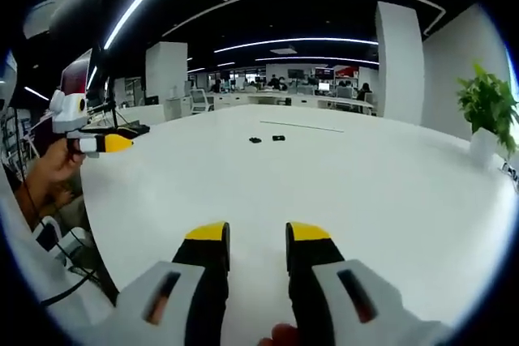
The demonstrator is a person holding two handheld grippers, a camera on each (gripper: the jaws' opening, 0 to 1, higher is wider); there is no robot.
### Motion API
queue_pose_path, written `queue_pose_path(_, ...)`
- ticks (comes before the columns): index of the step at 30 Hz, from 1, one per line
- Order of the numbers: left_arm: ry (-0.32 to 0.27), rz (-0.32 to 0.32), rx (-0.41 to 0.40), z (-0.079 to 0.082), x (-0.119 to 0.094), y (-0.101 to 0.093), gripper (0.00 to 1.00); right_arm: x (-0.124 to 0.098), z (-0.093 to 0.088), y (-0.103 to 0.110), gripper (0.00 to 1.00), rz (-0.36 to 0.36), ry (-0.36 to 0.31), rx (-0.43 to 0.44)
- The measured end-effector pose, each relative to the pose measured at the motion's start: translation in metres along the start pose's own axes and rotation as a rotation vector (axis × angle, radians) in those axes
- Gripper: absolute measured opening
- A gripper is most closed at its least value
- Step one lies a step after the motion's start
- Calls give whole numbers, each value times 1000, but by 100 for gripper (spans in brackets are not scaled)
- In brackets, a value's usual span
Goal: Snap the two parts of the plastic buckle together until the buckle closes and remains connected.
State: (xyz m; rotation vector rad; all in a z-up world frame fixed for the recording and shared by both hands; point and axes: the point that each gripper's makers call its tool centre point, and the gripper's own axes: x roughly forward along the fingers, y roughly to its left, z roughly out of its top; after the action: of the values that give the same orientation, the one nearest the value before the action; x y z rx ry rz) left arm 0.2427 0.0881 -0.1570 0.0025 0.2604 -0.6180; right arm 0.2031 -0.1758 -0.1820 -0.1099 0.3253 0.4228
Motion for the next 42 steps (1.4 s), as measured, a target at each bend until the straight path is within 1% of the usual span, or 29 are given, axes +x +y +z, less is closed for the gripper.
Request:
queue_pose_path(5,4,-3,11,0,0,-3,40,0,0,0,27,4,1,-9)
queue_pose_path(17,8,-7,2,-4,1,-2,40,4,-2,2,27,24,2,13)
queue_pose_path(25,16,-14,2,-5,5,-3,40,3,3,0,27,13,-2,6)
queue_pose_path(31,9,8,-4,-3,4,5,40,5,2,-8,27,-3,5,16)
queue_pose_path(32,11,10,-6,-3,4,6,40,6,1,-8,27,-2,9,18)
queue_pose_path(34,22,9,-9,-5,4,7,40,6,-2,-7,19,9,28,-4)
queue_pose_path(36,28,3,-11,-6,6,6,40,7,0,-9,20,-1,11,10)
queue_pose_path(38,28,-2,-15,-6,7,5,40,7,1,-9,21,6,7,20)
queue_pose_path(42,23,-2,-5,-5,9,5,40,7,3,-11,19,6,-5,5)
